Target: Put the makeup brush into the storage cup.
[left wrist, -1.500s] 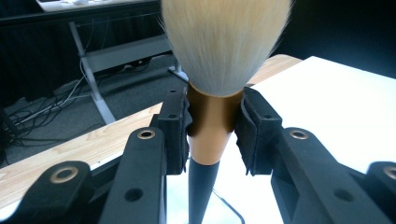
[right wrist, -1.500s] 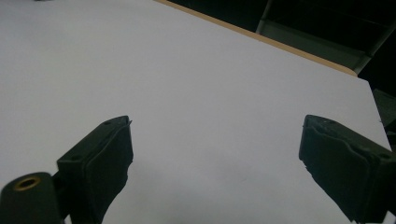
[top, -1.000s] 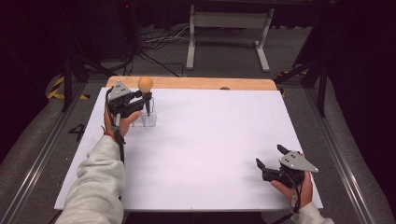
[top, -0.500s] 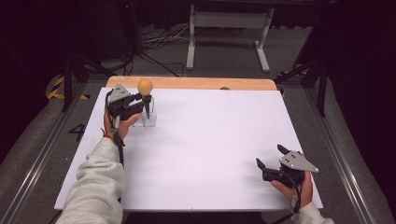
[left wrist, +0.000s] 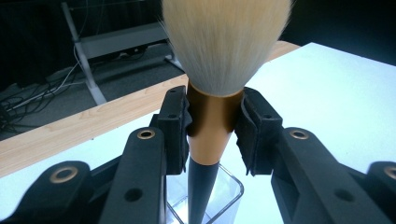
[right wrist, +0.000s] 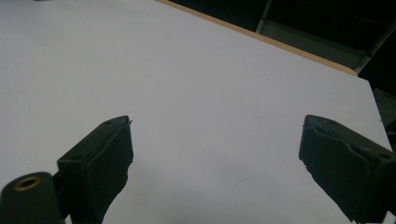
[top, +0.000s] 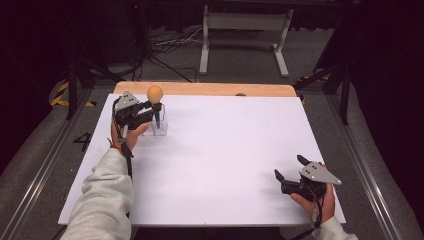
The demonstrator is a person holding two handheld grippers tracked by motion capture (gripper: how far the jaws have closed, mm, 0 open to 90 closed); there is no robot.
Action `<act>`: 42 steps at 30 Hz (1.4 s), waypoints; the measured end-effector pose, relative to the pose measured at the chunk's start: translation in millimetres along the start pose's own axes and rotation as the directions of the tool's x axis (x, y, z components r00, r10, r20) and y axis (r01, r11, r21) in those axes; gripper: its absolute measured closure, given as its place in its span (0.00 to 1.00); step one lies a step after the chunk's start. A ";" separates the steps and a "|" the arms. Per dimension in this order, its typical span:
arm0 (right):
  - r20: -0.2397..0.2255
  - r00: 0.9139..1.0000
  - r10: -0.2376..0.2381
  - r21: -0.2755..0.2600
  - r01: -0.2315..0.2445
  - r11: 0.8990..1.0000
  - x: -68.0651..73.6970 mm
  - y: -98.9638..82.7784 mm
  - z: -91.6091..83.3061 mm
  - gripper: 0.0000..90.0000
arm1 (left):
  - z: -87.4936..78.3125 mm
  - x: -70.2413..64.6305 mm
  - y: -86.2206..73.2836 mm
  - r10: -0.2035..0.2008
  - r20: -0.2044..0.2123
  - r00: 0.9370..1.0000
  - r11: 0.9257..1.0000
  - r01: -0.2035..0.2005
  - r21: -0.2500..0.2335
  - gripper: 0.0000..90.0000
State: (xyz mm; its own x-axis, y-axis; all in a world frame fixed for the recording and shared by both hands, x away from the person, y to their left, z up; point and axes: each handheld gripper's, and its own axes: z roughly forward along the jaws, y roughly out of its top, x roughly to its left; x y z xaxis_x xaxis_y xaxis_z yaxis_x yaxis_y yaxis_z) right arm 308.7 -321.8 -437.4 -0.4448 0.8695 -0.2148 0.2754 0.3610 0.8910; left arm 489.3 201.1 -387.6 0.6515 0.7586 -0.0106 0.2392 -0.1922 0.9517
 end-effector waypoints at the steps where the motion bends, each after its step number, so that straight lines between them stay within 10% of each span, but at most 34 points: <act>1: 0.001 1.000 0.000 0.000 0.000 1.000 0.0 0.0 0.0 0.12 | 0.0 0.0 0.0 0.000 0.000 1.000 1.000 0.000 0.000 0.73; 8: 0.000 1.000 0.000 0.001 0.000 1.000 -0.2 -0.1 0.1 0.12 | -2.7 0.5 -0.6 -0.005 -0.011 1.000 1.000 0.005 -0.008 0.71; 20: 0.000 1.000 -0.005 -0.003 0.005 1.000 0.7 0.9 -0.7 0.12 | -22.0 -7.2 -7.5 0.049 -0.074 0.996 0.999 -0.049 -0.005 0.18; 42: 0.001 1.000 -0.003 -0.002 0.003 1.000 0.4 0.6 -0.9 0.12 | -33.7 -15.3 -7.0 0.100 -0.033 0.994 0.994 -0.101 -0.029 0.02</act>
State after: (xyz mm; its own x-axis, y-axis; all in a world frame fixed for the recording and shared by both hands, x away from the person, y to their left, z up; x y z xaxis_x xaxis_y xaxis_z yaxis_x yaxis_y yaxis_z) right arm 307.9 -321.5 -436.6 -0.4446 0.8688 -0.2182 0.2724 0.3632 0.8910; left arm 453.3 211.8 -383.7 0.6482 0.7555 0.0948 0.1513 -0.2498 0.9564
